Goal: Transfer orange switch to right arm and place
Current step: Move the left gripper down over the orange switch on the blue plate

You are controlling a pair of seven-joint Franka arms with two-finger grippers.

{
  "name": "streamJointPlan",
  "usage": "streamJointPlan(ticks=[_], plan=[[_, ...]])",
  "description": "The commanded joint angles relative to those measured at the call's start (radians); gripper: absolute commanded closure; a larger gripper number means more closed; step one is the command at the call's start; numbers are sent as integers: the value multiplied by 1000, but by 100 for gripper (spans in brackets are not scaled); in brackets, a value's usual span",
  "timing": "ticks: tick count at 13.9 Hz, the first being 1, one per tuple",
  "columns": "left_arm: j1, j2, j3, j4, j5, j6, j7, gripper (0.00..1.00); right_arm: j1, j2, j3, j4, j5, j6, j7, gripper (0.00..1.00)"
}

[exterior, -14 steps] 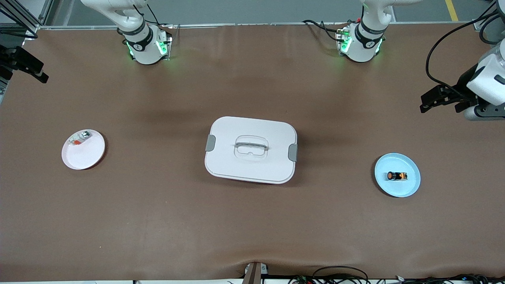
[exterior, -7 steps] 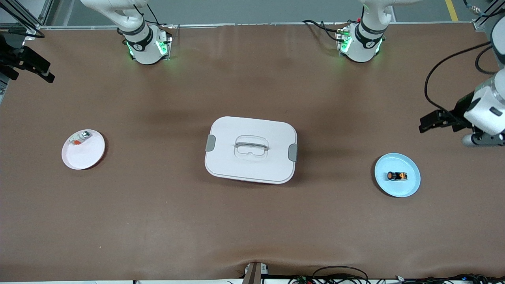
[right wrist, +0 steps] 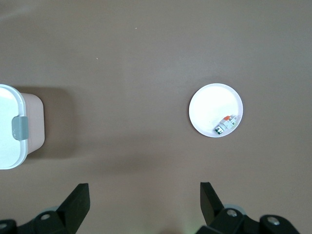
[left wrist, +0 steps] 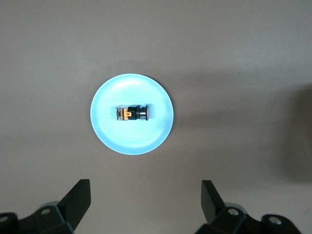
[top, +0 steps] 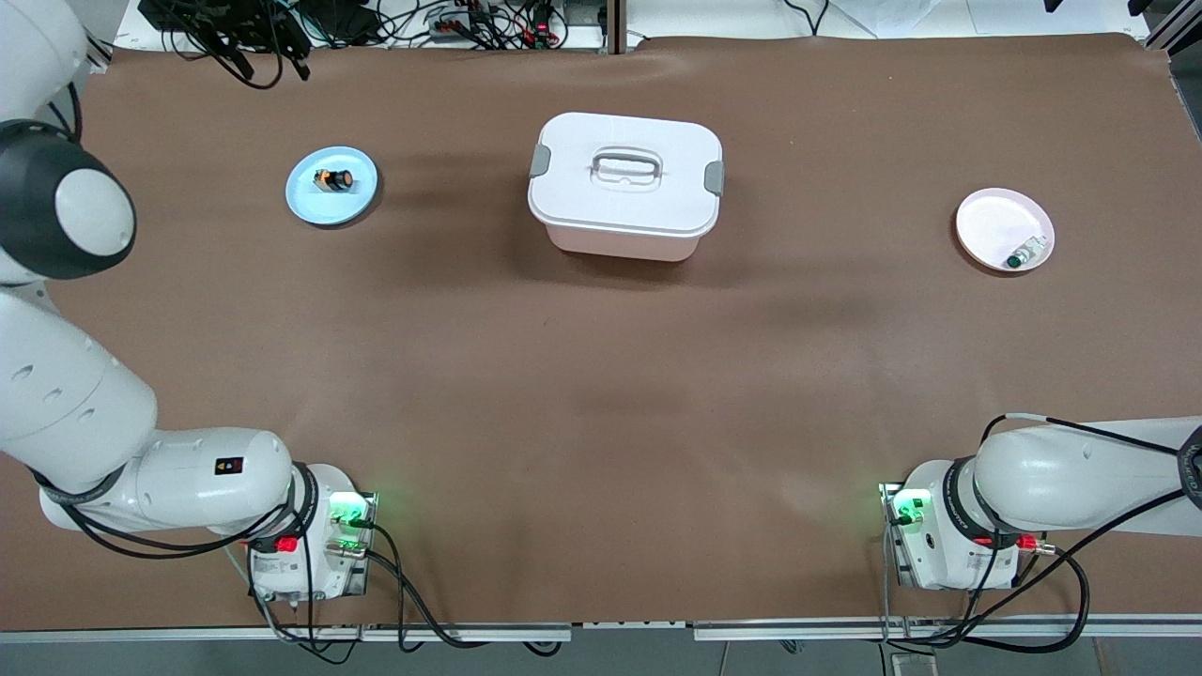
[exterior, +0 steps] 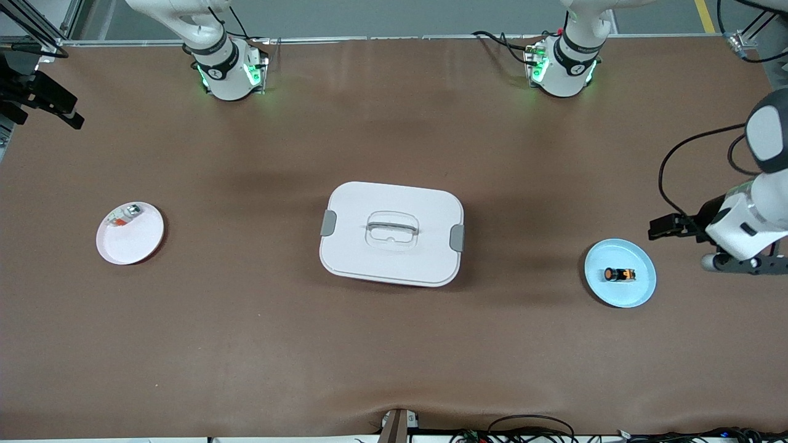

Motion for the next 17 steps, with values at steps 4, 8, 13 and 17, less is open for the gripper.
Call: streamJointPlan(ticks=[4,8,13,17], plan=[[33,162,3,26,14,128,186,0,10,0,1,17,2,-11,15,0],[55,257,3,21,16,245,214,0,10,2,1,17,0,-9,15,0],[55,334,1,20,-3,272,202,0,10,2,-1,16,0,-12,15,0],[61,360,1,5,-1,272,202,0,12,2,1,16,0,-12,15,0]])
